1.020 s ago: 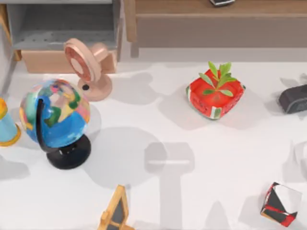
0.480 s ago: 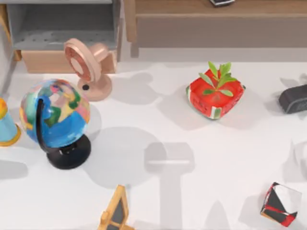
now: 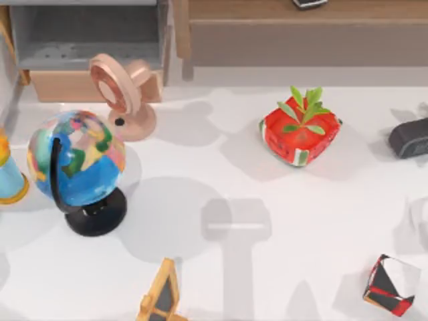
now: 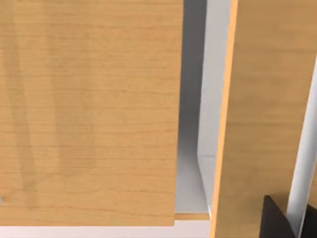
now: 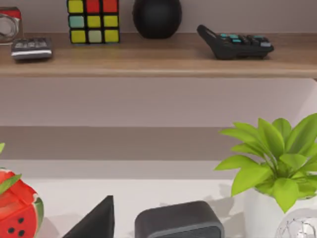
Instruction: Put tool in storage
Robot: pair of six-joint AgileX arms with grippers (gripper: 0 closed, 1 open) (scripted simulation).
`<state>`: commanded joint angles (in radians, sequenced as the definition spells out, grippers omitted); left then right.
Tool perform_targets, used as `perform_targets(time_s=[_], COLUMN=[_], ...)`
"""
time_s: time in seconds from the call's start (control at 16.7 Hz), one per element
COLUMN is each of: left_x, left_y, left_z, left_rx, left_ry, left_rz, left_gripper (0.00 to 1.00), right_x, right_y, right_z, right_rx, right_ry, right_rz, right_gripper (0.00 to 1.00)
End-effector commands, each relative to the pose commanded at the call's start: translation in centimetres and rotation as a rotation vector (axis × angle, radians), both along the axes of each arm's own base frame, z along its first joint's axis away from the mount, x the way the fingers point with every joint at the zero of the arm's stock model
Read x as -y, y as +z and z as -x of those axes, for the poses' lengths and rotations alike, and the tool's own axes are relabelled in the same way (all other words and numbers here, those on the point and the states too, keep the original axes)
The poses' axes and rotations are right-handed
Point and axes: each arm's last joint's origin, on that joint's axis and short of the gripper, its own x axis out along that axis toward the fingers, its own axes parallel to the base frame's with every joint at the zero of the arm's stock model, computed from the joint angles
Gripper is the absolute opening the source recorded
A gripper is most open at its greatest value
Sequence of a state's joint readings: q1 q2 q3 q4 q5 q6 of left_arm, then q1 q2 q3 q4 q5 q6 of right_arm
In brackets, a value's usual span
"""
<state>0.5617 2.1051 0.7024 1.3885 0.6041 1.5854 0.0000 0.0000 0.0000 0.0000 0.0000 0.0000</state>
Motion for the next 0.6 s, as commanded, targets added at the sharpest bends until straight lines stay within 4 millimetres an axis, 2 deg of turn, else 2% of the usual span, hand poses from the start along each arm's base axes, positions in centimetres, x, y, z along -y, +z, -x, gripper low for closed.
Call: perform_targets(time_s=[0.12, 0.42, 0.6], left_x=[0.2, 0.1, -0.2], left_y=[-0.2, -0.7, -0.7], left_z=[-1.0, -1.2, -3.6], left_rx=[-0.011, -0.028, -0.025], left_ry=[0.001, 0.008, 0.013], left_rz=[0.011, 0.016, 0.010], left_gripper=[0.00, 0.00, 0.00], right_x=[0.0, 0.0, 0.0], right_y=[0.0, 0.0, 0.0], right_z=[0.0, 0.0, 0.0], right_rx=[0.000, 0.000, 0.000], right_ry=[0.000, 0.000, 0.000], right_rz=[0.000, 0.000, 0.000], right_gripper=[1.00, 1.00, 1.00])
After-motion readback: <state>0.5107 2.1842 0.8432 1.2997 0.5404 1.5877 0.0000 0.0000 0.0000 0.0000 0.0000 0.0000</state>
